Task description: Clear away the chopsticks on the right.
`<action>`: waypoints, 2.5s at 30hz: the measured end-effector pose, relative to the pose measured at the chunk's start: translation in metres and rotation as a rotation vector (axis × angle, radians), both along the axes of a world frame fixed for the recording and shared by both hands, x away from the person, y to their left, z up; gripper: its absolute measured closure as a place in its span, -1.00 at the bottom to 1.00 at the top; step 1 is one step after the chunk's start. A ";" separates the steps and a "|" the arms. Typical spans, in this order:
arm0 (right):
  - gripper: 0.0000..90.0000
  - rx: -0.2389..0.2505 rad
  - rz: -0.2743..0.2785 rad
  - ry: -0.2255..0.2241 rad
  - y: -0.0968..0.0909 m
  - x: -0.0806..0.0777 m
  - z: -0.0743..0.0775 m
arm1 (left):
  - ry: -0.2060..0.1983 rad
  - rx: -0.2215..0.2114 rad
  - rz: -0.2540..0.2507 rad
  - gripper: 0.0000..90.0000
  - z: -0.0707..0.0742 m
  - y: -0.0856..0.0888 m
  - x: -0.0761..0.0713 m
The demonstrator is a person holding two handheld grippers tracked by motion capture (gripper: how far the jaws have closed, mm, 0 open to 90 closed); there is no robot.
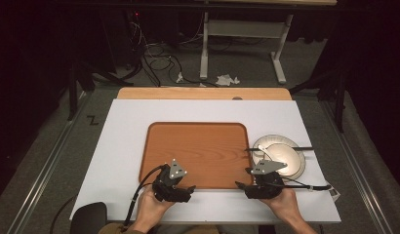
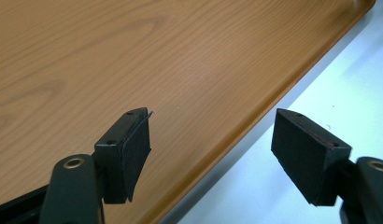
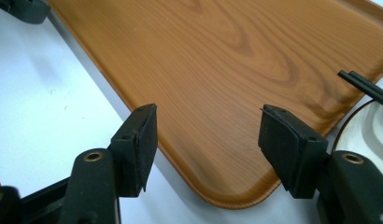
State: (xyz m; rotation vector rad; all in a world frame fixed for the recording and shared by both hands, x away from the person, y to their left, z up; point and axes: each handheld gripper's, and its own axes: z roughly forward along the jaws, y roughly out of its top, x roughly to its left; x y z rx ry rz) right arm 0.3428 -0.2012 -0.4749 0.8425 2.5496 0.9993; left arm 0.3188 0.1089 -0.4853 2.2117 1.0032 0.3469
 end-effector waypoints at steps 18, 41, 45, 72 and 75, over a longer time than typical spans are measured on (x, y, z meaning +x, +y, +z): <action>-0.21 0.017 -0.023 -0.037 -0.004 -0.002 0.006 | -0.006 0.001 0.000 -0.38 0.001 0.000 -0.002; -0.02 0.066 -0.035 -0.040 -0.023 -0.001 0.030 | -0.027 -0.001 0.010 -0.37 0.003 0.003 -0.002; 0.05 0.066 -0.039 -0.058 -0.028 -0.002 0.034 | -0.031 -0.002 0.008 -0.37 0.003 0.003 -0.002; 0.09 0.147 -0.121 -0.091 -0.057 0.006 0.053 | -0.031 -0.010 0.019 -0.37 0.004 0.005 -0.001; 0.09 0.172 -0.146 -0.098 -0.064 0.007 0.058 | -0.035 -0.018 0.024 -0.37 0.005 0.006 -0.002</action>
